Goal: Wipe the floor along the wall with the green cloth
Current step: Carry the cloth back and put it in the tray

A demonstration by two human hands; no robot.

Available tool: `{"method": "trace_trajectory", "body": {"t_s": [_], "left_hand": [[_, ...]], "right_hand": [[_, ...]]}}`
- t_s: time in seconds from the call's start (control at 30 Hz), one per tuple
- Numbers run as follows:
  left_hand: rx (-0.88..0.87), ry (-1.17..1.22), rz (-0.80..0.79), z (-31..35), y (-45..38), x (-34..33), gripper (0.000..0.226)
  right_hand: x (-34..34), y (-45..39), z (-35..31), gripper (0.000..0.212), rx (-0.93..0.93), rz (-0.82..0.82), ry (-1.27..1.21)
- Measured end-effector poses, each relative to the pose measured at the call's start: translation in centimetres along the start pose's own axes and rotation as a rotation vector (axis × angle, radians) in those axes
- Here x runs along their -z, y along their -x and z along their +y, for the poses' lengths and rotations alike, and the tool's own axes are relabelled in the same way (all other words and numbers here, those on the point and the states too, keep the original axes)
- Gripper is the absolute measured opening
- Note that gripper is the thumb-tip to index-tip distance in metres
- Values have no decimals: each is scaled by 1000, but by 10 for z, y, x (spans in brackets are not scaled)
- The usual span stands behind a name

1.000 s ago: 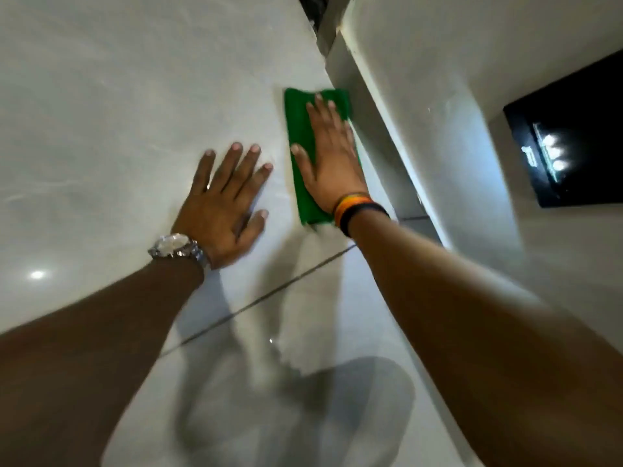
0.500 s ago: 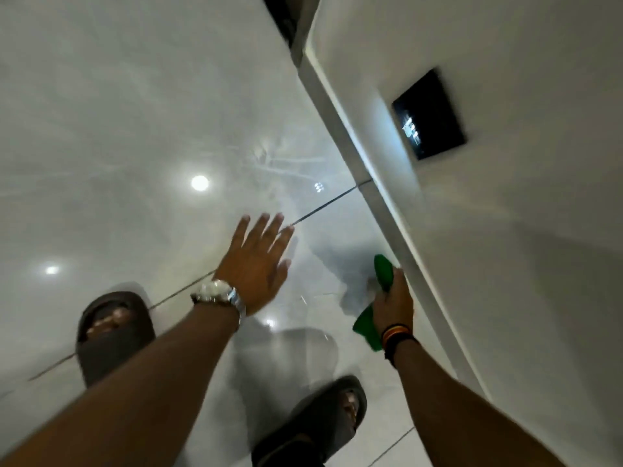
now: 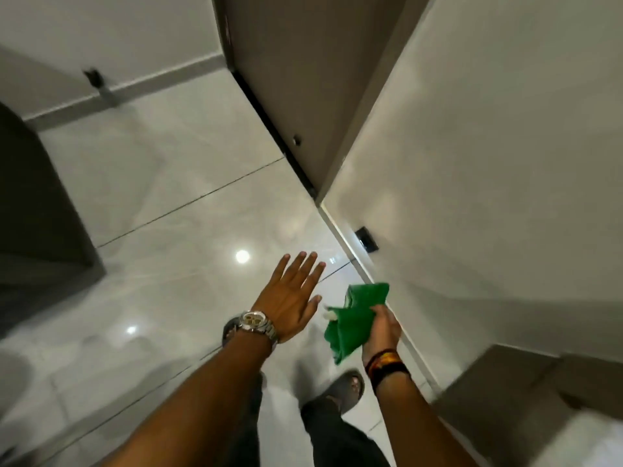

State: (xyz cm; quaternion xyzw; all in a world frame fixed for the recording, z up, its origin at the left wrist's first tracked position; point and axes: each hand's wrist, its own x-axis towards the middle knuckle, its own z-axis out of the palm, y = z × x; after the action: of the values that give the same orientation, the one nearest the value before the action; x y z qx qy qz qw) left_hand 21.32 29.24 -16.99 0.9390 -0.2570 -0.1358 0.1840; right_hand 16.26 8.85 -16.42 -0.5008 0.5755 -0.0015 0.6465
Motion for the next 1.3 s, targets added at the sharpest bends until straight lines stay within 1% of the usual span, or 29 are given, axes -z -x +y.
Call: {"method": "trace_trajectory", "body": {"t_s": [0.07, 0.13, 0.23, 0.33, 0.47, 0.6, 0.73, 0.8, 0.87, 0.93, 1.0, 1.03, 1.1, 1.17, 1.2, 1.23, 1.3], "left_hand": [[35, 46, 26, 20, 14, 51, 74], [53, 91, 65, 38, 21, 95, 76], [-3, 120, 123, 55, 16, 138, 75], [-113, 88, 180, 70, -2, 161, 69], [-297, 75, 149, 104, -21, 165, 69], [-457, 50, 91, 160, -27, 146, 69], [-600, 41, 84, 225, -12, 124, 68], [-647, 16, 85, 257, -4, 109, 67], [-647, 7, 81, 284, 4, 92, 67], [-615, -1, 78, 304, 12, 74, 66], [-593, -20, 65, 322, 23, 55, 65], [-578, -22, 38, 328, 29, 48, 66], [-548, -40, 47, 333, 38, 37, 68], [-486, -35, 69, 334, 49, 33, 70], [-456, -33, 94, 329, 55, 31, 71], [-414, -28, 69, 323, 63, 32, 72], [-373, -43, 62, 309, 74, 39, 73]], "right_hand": [[-3, 47, -43, 13, -3, -31, -103], [-2, 86, -77, 13, 13, -100, -157], [10, 126, -115, 28, 79, -213, -246], [42, 148, -138, 33, 135, -248, -313], [102, 161, -148, 22, 260, -156, -418], [170, 178, -147, 35, 386, 5, -455], [235, 192, -131, 41, 453, 164, -439], [268, 195, -121, 44, 482, 265, -388], [299, 193, -114, 46, 512, 363, -286], [321, 187, -110, 50, 523, 437, -109], [336, 170, -102, 57, 513, 464, 59], [340, 158, -99, 59, 519, 458, 131], [341, 127, -92, 63, 547, 402, 332], [338, 98, -88, 64, 527, 323, 559], [335, 87, -86, 66, 513, 273, 654], [331, 80, -85, 69, 497, 238, 740], [324, 72, -78, 76, 479, 222, 890]]}}
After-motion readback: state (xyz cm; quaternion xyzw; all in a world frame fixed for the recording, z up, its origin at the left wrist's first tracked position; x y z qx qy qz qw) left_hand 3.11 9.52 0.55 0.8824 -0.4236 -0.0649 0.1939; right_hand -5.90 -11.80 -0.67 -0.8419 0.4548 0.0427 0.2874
